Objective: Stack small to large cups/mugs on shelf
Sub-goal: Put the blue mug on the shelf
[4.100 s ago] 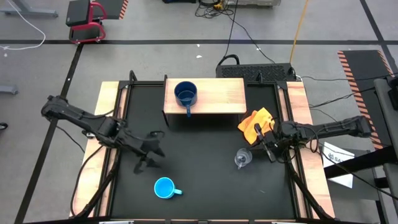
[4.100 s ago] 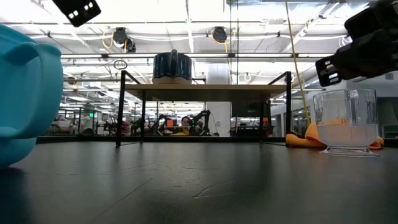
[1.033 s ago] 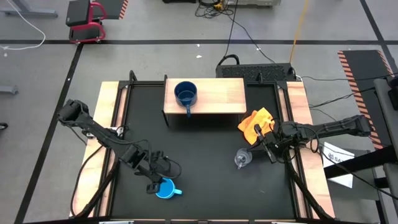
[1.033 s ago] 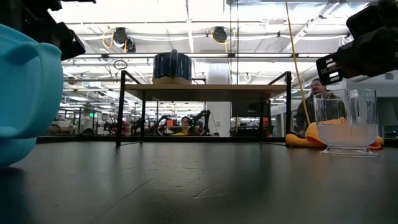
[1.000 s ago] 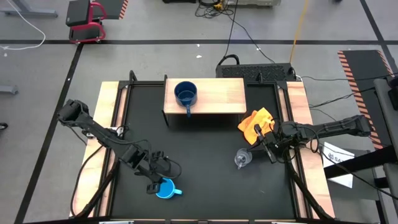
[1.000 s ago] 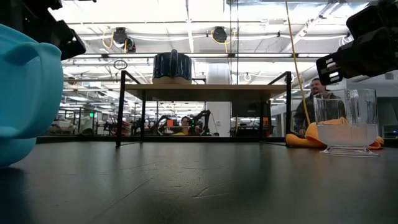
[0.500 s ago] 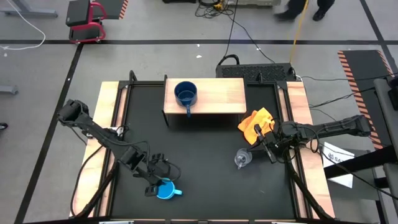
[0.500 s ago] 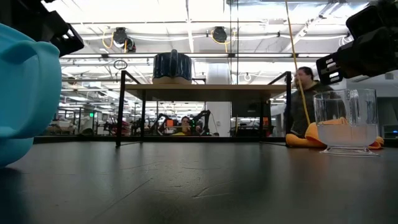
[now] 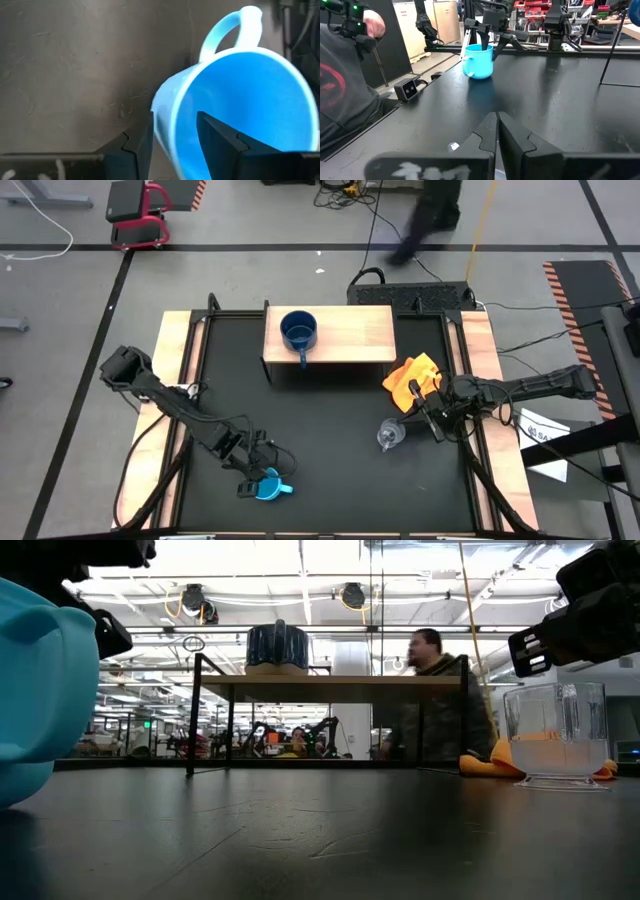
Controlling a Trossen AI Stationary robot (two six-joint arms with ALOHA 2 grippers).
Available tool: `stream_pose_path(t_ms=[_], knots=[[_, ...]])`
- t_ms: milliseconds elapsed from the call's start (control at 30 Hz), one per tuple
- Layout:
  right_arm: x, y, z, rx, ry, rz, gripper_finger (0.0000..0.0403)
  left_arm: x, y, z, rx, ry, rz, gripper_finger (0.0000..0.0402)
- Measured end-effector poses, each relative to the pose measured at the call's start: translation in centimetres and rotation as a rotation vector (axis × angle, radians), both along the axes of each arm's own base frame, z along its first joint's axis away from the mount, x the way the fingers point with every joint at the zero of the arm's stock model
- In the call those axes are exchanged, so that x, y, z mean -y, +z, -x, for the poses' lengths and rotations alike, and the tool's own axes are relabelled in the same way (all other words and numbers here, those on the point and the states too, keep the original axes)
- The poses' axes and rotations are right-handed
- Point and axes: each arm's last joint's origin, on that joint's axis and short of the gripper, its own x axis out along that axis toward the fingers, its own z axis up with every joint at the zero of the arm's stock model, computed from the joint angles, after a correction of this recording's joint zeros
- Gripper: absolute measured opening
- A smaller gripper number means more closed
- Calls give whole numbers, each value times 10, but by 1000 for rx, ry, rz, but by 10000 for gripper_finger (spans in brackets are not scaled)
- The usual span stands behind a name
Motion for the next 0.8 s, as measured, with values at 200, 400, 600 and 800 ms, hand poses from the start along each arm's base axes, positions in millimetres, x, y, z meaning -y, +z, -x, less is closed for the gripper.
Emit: stream_pose_path(t_ms=[200, 400, 600, 800], knots=[[0, 1, 0, 14, 0, -1, 9, -5, 13, 1, 36, 11, 46, 149], [0, 1, 0, 13, 0, -4, 9, -7, 16, 2, 40, 7, 54, 149], [0, 1, 0, 10, -1, -11, 9, -7, 16, 2, 50, 13, 41, 149], [0, 1, 0, 10, -1, -10, 9, -7, 16, 2, 52, 9, 36, 149]])
